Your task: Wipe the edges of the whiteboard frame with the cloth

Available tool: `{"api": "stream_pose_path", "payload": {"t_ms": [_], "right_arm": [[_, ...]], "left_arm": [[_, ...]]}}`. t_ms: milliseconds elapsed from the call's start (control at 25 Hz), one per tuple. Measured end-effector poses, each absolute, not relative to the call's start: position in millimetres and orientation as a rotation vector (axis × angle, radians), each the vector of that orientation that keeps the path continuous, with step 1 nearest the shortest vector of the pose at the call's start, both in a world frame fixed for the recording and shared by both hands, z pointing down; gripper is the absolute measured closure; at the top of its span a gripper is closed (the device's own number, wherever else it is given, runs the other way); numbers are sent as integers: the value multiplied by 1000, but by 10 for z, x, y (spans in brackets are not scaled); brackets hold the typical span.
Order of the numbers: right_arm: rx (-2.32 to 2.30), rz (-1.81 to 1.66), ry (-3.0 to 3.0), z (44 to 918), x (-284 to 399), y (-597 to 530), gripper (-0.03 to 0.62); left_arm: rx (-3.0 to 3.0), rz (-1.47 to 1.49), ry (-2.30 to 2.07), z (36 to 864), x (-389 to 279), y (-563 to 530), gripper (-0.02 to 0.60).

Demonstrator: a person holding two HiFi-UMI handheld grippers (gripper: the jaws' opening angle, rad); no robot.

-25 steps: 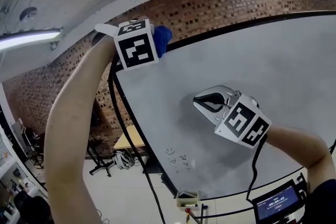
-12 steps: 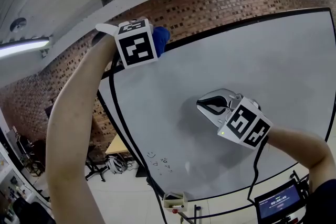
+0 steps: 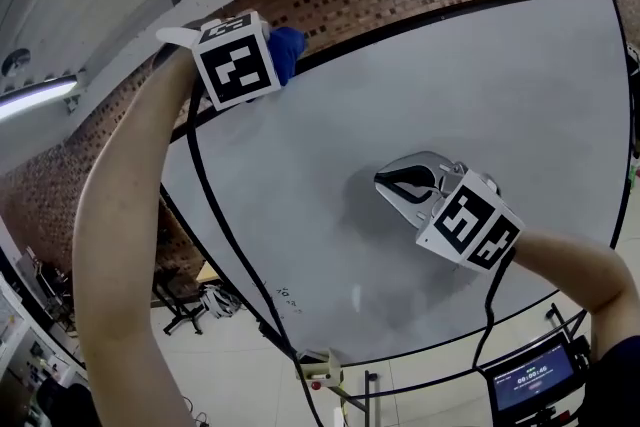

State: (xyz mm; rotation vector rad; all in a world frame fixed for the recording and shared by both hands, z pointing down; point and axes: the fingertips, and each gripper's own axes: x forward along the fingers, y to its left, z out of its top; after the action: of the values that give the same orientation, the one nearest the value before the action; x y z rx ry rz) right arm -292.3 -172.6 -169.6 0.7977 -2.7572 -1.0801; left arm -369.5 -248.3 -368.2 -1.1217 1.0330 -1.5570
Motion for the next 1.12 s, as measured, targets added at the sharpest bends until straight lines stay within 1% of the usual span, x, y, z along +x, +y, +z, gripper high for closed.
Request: {"api": "stream_pose_path", "payload": {"t_ms": [240,360,520,680,760,880,1000,1120], "right_arm": [[828,-1042,-2769,-1650,-2473,-1824,585],[843,-1030,-2775,-1542,-2248,-1658,585],[862,-966,-2819,-1370,-2212,-1458,585],[884,-898,-2870,-1437,-2160,-1767,585],[909,-880,-2882,-1473,-2094,-1940,585],[943,-870,-2883,-1461,-2008,-2052,585],[975,-849,-2863,-1341,-1904,-2125,585],[1008,-791,-2862,-1221,-1799,-2225,585]], "left_arm": [[-1105,-1563,1027,-3742,-3230,-2566,394],[-1097,-1539,1031,-3763,-2971,-2422,396],[-1111,-1490,1024,-3744,-2806,-2254,400],[-1152,-1460,1061,-3840,-2752,-2501,403],[-1220,-1365,1090,-3875,-2704,-2624,394],[-1258,-1137,1163,-3955,-2719,-2600,385],[-1305,-818,1253,-3949,-2765,-2351,379],[-1389,-463,1306,-3684,-2733,-1884,379]]}}
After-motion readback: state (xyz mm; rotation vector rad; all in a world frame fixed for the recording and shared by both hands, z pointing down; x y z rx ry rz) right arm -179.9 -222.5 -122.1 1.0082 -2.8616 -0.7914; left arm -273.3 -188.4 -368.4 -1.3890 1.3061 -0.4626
